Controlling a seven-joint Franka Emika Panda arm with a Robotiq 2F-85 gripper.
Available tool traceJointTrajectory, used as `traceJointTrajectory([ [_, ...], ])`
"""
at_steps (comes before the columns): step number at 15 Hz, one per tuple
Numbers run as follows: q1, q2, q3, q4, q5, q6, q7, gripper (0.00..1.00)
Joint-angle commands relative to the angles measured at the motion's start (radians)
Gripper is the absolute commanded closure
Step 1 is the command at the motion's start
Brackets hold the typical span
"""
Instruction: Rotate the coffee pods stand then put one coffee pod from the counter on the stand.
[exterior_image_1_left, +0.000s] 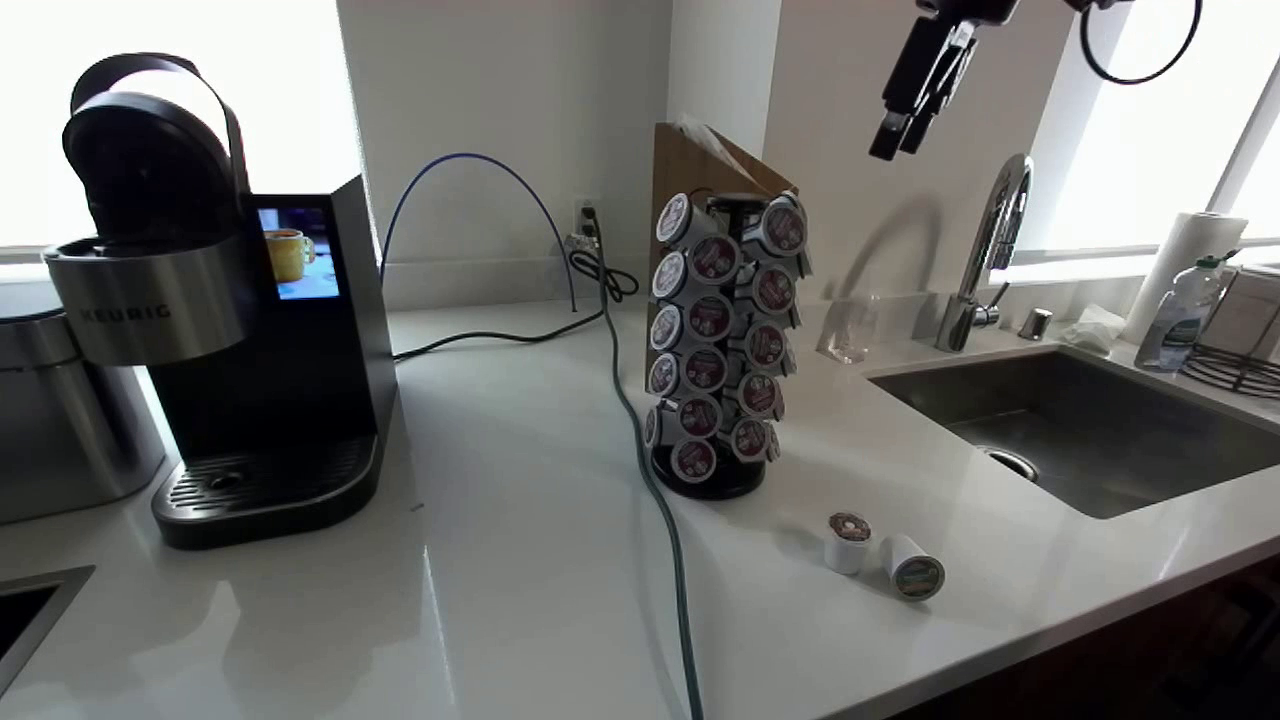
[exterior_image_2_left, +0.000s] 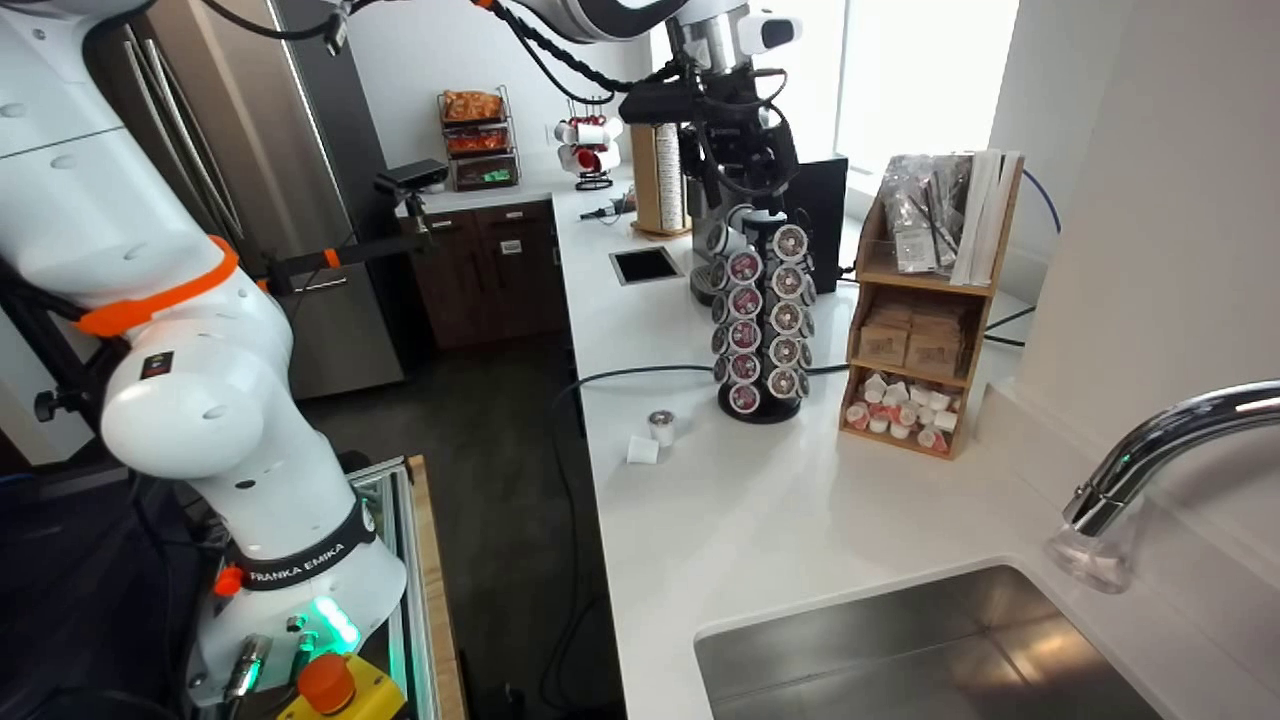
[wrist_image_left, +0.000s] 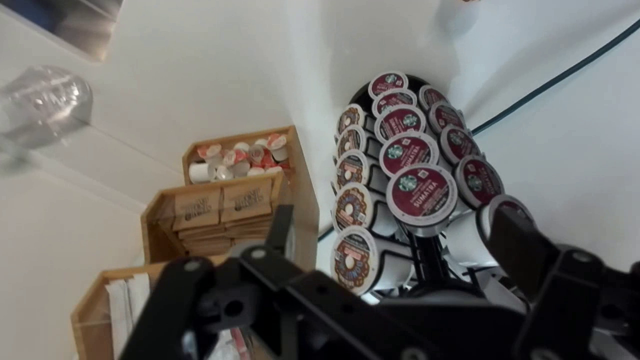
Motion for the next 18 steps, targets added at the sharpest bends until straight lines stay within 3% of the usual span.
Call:
traceJointTrajectory([
  [1, 0.027, 0.078, 0.001, 0.074, 0.061, 0.047, -0.161, 0.26],
  [4, 0.035, 0.127, 0.015, 0.118, 0.089, 0.073, -0.249, 0.36],
  [10, 0.023, 0.185, 0.045, 0.162, 0.139, 0.161, -0.388, 0.85],
  [11, 0.021, 0.189, 0.047, 0.172, 0.174, 0.132, -0.416, 0.92],
  [12, 0.02, 0.17, 0.051, 0.149, 0.114, 0.138, -0.348, 1.0],
  [13, 0.018, 0.173, 0.053, 0.152, 0.118, 0.138, -0.355, 0.82],
  [15, 0.017, 0.173, 0.053, 0.152, 0.117, 0.138, -0.354, 0.98],
  [18, 0.017, 0.173, 0.053, 0.152, 0.117, 0.138, -0.353, 1.0],
])
